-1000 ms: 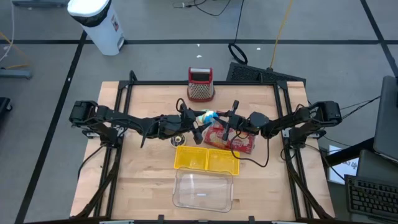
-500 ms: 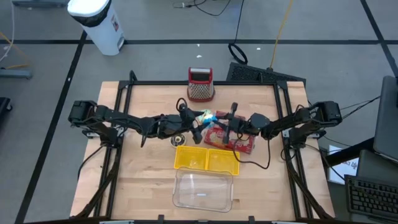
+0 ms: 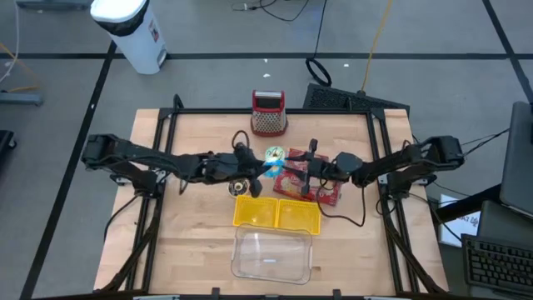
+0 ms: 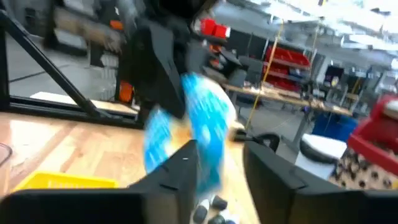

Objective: Pick & Place Food Item
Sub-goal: Put the blue donut into the left yellow bin

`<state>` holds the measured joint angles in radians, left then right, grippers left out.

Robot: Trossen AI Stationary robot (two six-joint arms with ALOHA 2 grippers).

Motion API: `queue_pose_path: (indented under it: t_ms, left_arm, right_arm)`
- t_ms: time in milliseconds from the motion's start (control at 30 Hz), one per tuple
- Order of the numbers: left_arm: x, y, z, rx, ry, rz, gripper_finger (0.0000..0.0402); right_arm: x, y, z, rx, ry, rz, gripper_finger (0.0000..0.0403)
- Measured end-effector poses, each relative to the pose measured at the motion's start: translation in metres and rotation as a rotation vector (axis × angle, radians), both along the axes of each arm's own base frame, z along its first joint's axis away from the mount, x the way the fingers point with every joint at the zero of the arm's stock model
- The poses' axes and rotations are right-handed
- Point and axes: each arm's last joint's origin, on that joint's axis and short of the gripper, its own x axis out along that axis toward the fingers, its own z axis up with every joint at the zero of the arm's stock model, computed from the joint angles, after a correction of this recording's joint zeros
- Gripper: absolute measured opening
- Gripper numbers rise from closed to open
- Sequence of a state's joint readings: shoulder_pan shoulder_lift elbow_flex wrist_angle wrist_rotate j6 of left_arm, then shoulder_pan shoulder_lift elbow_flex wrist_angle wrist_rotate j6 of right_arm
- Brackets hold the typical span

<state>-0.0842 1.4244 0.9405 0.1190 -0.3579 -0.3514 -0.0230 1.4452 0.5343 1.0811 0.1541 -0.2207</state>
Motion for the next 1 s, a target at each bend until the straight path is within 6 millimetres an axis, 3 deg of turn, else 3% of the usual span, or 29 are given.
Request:
queue_pose_path:
  t_ms: [200,367,667,1000]
  left_arm:
    - [-0.030,-0.021,0.015,-0.269,0.009,0.047,0.0024]
    - [-0.045,-0.055,0.003,-0.380,0.099,0.090,0.0010]
    - [-0.052,-0.089,-0.033,-0.519,0.165,0.330,0.0010]
    - [-0.038,-0.095,-0.073,-0.586,0.233,0.461,0.0012]
  right_arm:
    - [-0.015,0.000,0.021,0.096,-0.023,0.009,0.0222]
    - [-0.028,0.001,0.034,0.153,-0.018,0.014,0.0258]
    - [-0.037,0.009,0.042,0.156,-0.005,0.045,0.0262]
    - [-0.037,0.011,0.043,0.128,-0.011,0.054,0.0258]
